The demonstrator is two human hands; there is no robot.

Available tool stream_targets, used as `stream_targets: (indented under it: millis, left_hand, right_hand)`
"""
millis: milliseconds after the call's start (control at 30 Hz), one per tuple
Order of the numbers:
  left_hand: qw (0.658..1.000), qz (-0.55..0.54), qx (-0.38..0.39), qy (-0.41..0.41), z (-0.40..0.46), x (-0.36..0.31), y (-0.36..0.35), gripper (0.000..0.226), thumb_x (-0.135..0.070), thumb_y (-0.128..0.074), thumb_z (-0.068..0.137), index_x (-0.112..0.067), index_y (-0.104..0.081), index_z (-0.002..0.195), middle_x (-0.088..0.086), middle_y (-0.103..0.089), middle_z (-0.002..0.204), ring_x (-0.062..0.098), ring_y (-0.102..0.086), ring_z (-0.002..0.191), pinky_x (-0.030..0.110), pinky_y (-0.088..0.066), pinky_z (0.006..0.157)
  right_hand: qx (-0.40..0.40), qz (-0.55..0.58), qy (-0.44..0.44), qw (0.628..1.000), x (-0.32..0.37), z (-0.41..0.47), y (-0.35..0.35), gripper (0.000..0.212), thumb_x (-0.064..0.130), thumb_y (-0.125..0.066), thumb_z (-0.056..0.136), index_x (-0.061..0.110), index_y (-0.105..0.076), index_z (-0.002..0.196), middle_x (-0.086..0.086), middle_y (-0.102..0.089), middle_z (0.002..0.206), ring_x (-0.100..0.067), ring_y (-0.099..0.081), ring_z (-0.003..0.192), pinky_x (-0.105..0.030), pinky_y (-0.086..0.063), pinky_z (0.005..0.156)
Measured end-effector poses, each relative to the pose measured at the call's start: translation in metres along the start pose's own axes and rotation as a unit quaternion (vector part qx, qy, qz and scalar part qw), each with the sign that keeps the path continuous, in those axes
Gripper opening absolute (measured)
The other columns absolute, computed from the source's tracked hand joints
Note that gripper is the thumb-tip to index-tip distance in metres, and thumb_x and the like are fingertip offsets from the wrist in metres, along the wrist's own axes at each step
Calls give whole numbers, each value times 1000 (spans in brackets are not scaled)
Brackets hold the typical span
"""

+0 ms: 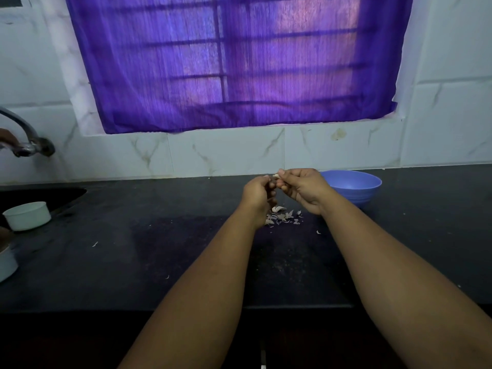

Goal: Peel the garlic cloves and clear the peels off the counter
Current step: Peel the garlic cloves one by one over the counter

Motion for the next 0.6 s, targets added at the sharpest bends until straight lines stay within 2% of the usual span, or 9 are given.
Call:
stream_targets:
  millis: [100, 167, 267, 300, 367, 433, 500, 567, 600]
  left_hand:
    - [995, 98, -19, -31, 0, -1, 2, 30, -14, -34, 97, -17, -41, 68, -1, -40, 61, 12, -32, 53, 27, -30, 53]
    - [972, 205, -34, -108, 2, -4, 3, 30, -16, -35, 93, -19, -35, 63, 1, -35, 60, 15, -30, 56, 30, -28, 57]
    - [934, 315, -25, -169, 2, -3, 1, 38, -17, -42, 91, -19, -31, 56, 2, -34, 58, 17, -30, 55, 33, -27, 58]
    - [927, 334, -27, -171, 3, -1, 2, 40, -20, -44, 93, -18, -35, 54, 3, -40, 56, 17, -34, 53, 33, -30, 57]
    - [916, 362, -18, -170, 5, 1, 1, 43, -28, -48, 96, -14, -50, 56, 4, -56, 58, 18, -49, 53, 30, -41, 59]
    - [902, 398, 1, -168, 5, 6, -2, 33, -31, -57, 95, -14, -63, 67, 4, -69, 72, 17, -62, 67, 29, -49, 70]
    - [904, 397, 35, -158, 7, 12, -5, 7, -20, -68, 88, -17, -68, 94, 2, -69, 95, 18, -64, 87, 33, -54, 81]
    - [895, 417, 66, -148, 10, 17, -7, 46, -5, -69, 83, -21, -58, 125, 1, -61, 119, 17, -58, 104, 35, -53, 89]
    - [889, 429, 65, -144, 11, 17, -7, 57, -1, -66, 83, -22, -52, 134, 2, -55, 129, 17, -55, 109, 35, -51, 91]
  right_hand:
    - [-51, -13, 25, 998, 4, 2, 9, 15, 12, -62, 92, 3, -66, 81, -3, -64, 62, -7, -59, 58, -13, -51, 57]
    - [-111, -114, 73, 985, 9, 5, 20, 9, 13, -68, 88, 9, -68, 80, -5, -65, 68, -9, -60, 62, -16, -52, 61]
    - [-212, -337, 158, 904, 26, 2, 38, 3, 15, -71, 85, 16, -73, 87, -1, -68, 78, -7, -59, 66, -7, -44, 64]
    - [-234, -381, 179, 877, 31, 0, 42, 7, 12, -68, 86, 13, -74, 90, -3, -67, 83, -8, -57, 68, -4, -41, 61]
    - [-267, -445, 204, 830, 39, -3, 52, 15, 3, -60, 88, 6, -73, 95, -11, -64, 99, -16, -59, 78, -10, -41, 69]
    - [-287, -488, 189, 802, 42, -2, 63, 21, -4, -53, 89, 1, -71, 100, -16, -58, 112, -27, -60, 94, -20, -40, 79]
    - [-300, -516, 140, 790, 40, 2, 77, 26, -9, -50, 89, -1, -69, 105, -16, -53, 119, -31, -58, 103, -25, -41, 82]
    - [-313, -534, 84, 781, 34, 6, 89, 33, -9, -44, 90, 0, -67, 112, -15, -51, 123, -32, -56, 107, -28, -40, 81]
    - [-317, -546, 66, 773, 32, 6, 91, 35, -6, -42, 91, 2, -65, 116, -14, -51, 124, -33, -54, 109, -30, -40, 81]
Point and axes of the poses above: each hand's wrist, its own z-axis towards the middle knuckle, its own y-axis out of the back of the hand, x = y × z, the point moved 5 cm from there along z, towards the middle knuckle
